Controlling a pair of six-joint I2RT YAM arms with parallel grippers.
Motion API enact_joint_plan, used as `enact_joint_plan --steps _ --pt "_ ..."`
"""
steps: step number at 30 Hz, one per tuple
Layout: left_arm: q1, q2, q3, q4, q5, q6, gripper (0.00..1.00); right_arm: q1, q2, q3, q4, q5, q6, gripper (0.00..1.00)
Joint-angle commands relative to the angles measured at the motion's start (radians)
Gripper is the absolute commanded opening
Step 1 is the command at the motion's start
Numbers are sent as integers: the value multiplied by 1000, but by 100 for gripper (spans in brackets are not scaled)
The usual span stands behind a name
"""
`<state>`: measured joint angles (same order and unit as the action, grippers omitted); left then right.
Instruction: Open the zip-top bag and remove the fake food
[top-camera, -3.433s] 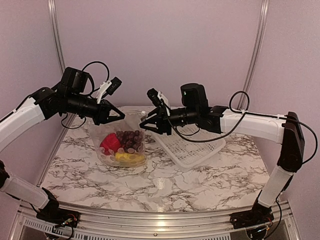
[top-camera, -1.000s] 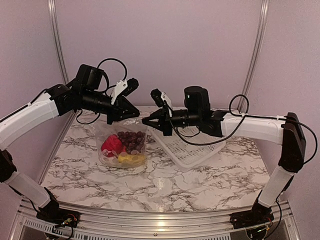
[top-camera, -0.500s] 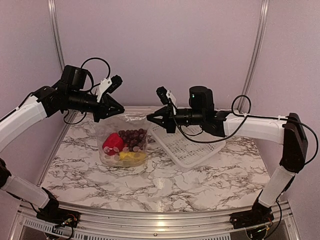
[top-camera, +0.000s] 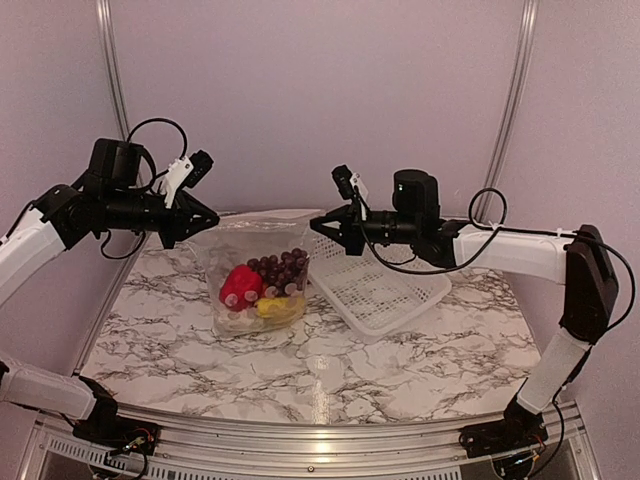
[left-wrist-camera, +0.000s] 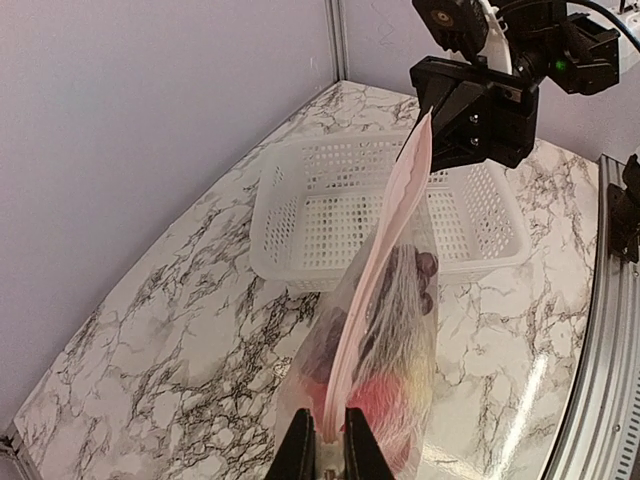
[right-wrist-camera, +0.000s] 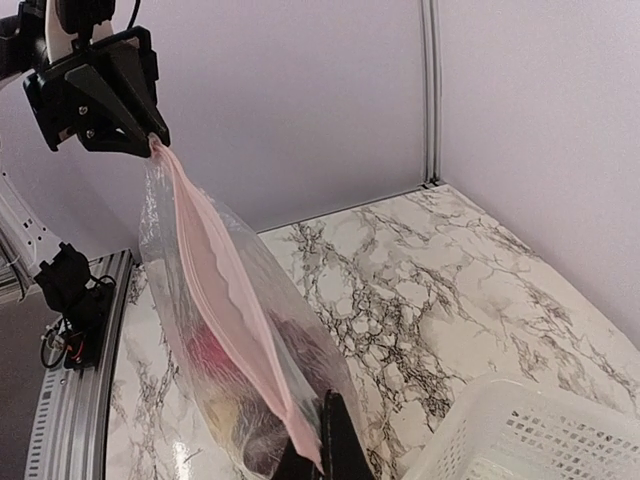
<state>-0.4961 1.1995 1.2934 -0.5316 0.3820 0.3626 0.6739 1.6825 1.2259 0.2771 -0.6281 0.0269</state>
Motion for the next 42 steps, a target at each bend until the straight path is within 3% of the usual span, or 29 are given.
enact_joint_plan --steps 1,13,18,21,24,30,42 --pt "25 -69 -32 -86 -92 -31 0 -50 -22 10 31 26 19 0" --pt "30 -166 -60 -193 -150 -45 3 -59 19 40 68 -20 48 0" --pt "8 -99 31 -225 -26 -68 24 -28 49 78 62 -75 35 0" --pt "-24 -55 107 -221 -23 -97 41 1 57 102 35 -86 3 0" --pt "-41 0 187 -225 -35 -117 48 29 60 117 0 -84 -25 0" --pt "-84 122 298 -247 -42 -97 49 65 60 129 -31 -72 -72 0" --pt "-114 150 276 -253 30 -41 49 72 53 131 -43 -68 -73 0"
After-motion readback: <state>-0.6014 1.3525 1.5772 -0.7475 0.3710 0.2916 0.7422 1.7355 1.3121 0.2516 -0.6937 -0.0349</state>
